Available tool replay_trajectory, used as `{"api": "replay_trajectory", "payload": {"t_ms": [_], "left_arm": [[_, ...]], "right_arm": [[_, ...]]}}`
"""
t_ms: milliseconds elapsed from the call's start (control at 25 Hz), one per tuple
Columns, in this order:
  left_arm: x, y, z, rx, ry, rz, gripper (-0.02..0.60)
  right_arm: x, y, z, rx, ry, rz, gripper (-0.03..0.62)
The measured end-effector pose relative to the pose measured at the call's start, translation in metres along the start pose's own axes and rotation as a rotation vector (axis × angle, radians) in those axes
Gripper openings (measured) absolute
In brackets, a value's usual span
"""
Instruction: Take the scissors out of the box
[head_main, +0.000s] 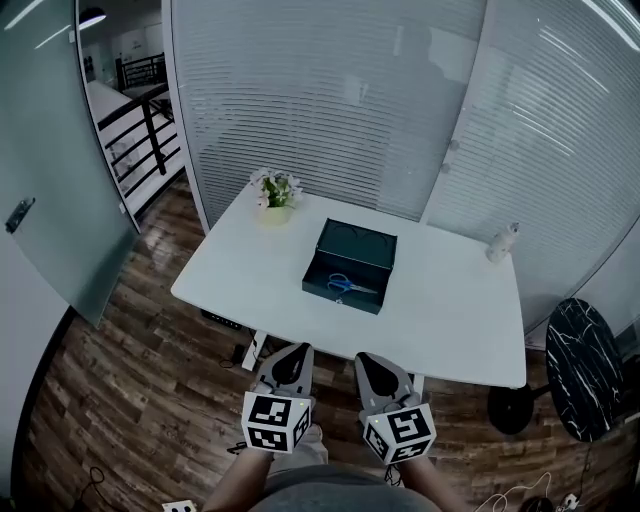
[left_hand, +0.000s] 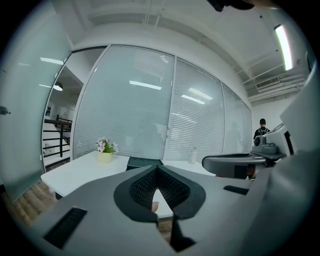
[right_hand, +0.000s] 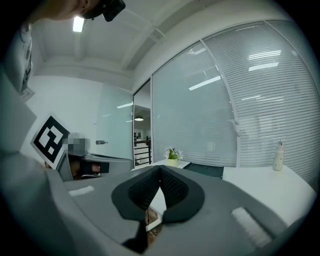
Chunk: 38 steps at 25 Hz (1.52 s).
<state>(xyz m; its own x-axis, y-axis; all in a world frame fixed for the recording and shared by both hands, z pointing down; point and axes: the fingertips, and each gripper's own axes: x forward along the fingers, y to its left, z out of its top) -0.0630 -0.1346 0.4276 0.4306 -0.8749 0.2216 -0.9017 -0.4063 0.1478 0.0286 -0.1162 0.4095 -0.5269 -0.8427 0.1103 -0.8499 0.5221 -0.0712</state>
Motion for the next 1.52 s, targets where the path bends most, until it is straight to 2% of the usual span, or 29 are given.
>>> {"api": "replay_trajectory", "payload": {"t_ms": [520,920,1200,1520], "left_arm": [[0.105,0.04,0.021,0.021,0.018,-0.043,0.005],[0.145,0.058,0.026,0.016,0.046,-0.046,0.005],[0.161,0.067,0.023,-0.01,0.053,-0.027,0.005],[0.184,0.101,0.018,-0.051,0.069,0.068,0.005]], "right_arm": [[0.103,-0.065,0.012,0.004,-0.008,-0.026,0.009],[0.146,-0.099,0.014,0.01,0.013,-0.041,0.009],[0.181,-0.125,0.005,-0.042,0.08,-0.003,0.009],[0.238,-0.151,-0.009,-0.114,0.178,0.107,0.009]]}}
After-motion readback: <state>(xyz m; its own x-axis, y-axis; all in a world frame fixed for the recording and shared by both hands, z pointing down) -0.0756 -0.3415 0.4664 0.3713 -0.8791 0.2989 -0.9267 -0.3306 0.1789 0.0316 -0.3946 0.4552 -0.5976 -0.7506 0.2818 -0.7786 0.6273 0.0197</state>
